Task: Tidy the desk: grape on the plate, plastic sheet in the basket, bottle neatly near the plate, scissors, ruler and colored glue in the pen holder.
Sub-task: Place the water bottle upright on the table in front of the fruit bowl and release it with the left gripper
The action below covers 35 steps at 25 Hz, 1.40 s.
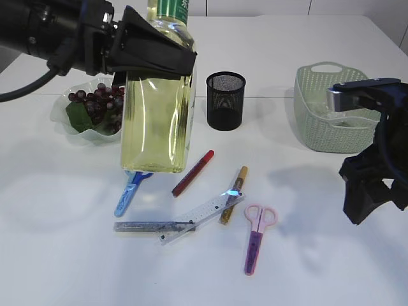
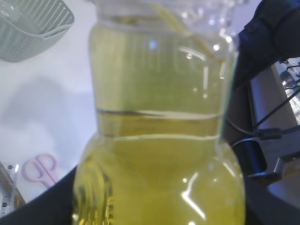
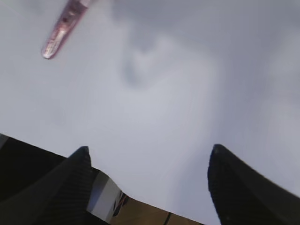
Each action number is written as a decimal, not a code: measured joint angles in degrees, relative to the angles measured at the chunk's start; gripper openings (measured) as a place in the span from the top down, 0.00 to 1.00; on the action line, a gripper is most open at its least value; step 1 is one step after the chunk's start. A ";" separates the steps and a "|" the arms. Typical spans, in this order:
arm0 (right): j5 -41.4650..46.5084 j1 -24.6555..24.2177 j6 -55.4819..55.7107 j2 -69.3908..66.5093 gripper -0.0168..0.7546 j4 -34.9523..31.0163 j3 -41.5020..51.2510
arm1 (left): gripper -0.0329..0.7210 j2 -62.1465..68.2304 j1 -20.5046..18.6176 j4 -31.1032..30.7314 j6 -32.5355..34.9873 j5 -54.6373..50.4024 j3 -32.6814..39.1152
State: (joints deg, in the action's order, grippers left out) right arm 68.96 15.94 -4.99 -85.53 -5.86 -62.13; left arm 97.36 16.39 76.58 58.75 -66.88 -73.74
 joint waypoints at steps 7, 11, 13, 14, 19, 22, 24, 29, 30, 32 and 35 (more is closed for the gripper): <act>0.53 0.00 2.08 0.00 0.22 5.27 -0.13 | 0.36 0.00 -1.51 -2.95 -1.00 -0.21 0.00; 0.62 0.00 2.41 0.00 0.22 5.86 -0.13 | 0.36 0.00 -3.59 -5.29 -2.22 -0.21 0.00; 0.62 0.00 2.41 0.00 0.22 6.17 -0.13 | 0.36 0.00 -4.63 -7.25 -3.11 -0.21 0.00; 0.62 0.00 2.48 0.00 0.22 6.17 -0.13 | 0.36 0.00 -4.80 -8.40 -3.77 -0.21 0.00; 0.62 0.00 2.48 0.03 0.22 6.17 -0.13 | 0.37 0.00 -5.31 -14.64 -7.63 -0.32 0.00; 0.62 0.00 2.48 0.03 0.22 6.41 -0.13 | 0.37 0.00 -5.31 -21.41 -11.88 -0.80 -0.83; 0.62 0.00 2.48 0.03 0.22 6.71 -0.13 | 0.37 0.00 -5.31 -27.24 -15.58 -1.41 -2.58; 0.62 0.00 2.48 0.03 0.22 7.66 -0.13 | 0.37 0.00 -5.40 -39.19 -25.17 -1.77 -6.76; 0.62 0.00 2.48 0.03 0.22 7.66 -0.13 | 0.37 0.00 -5.40 -41.47 -26.83 -1.99 -7.29; 0.62 0.00 2.48 0.03 0.22 7.66 -0.13 | 0.37 0.00 -5.40 -45.93 -30.99 -2.27 -7.85; 0.65 0.00 2.48 0.03 0.22 7.78 -0.13 | 0.37 -0.13 -5.40 -52.18 -37.03 -2.82 -7.95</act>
State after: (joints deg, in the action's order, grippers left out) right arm 69.61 15.94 -2.50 -85.50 1.92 -62.26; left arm 97.23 10.99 24.39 21.72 -69.70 -81.69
